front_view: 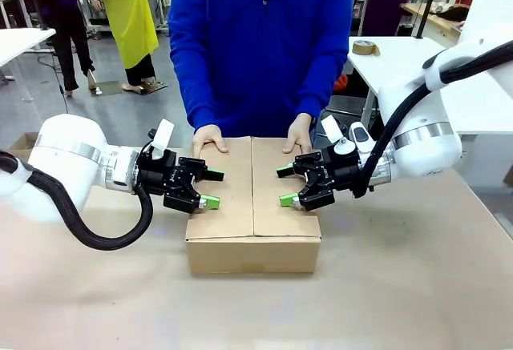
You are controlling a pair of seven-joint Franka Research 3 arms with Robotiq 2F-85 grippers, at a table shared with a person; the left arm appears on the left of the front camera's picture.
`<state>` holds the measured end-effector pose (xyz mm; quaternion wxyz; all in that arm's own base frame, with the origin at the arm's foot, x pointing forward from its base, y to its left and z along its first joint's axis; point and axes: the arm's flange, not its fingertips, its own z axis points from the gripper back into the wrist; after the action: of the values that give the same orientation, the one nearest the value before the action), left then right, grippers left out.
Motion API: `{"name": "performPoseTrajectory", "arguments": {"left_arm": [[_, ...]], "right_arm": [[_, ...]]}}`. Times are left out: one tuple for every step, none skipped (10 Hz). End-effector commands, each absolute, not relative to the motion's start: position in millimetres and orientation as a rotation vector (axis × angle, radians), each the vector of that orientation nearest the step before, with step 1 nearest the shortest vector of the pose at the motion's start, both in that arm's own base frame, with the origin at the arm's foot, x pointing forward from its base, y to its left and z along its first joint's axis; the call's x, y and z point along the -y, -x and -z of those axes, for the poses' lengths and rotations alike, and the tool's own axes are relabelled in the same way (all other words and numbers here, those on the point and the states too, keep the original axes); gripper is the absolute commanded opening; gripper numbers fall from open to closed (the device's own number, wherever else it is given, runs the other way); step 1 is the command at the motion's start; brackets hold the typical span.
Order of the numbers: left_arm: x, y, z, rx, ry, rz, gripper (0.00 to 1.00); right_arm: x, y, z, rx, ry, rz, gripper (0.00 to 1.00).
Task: Pack the gift set into the box.
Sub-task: Press and hold the closed box until the human finishes sealing it.
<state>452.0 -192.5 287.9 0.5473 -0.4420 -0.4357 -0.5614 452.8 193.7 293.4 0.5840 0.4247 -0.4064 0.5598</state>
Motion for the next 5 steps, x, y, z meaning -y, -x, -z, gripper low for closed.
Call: {"name": "performPoseTrajectory", "arguments": {"left_arm": [[191.7,-450.3,-285.1,1.036,1.045,1.337,1.0],[191.7,-450.3,-285.1,1.036,1.045,1.337,1.0],[191.7,-450.3,-285.1,1.036,1.045,1.337,1.0],[191.7,-450.3,-285.1,1.036,1.045,1.337,1.0],[191.7,-450.3,-285.1,1.036,1.045,1.337,1.0]], "right_arm": [[-193.8,-452.0,-291.4,0.943,-0.987,-1.307,1.0],[-193.8,-452.0,-291.4,0.943,-0.987,-1.307,1.0],[-193.8,-452.0,-291.4,0.943,-0.987,-1.307,1.0],[-193.8,-452.0,-291.4,0.943,-0.987,-1.307,1.0],[-193.8,-452.0,-291.4,0.943,-0.987,-1.307,1.0]]}}
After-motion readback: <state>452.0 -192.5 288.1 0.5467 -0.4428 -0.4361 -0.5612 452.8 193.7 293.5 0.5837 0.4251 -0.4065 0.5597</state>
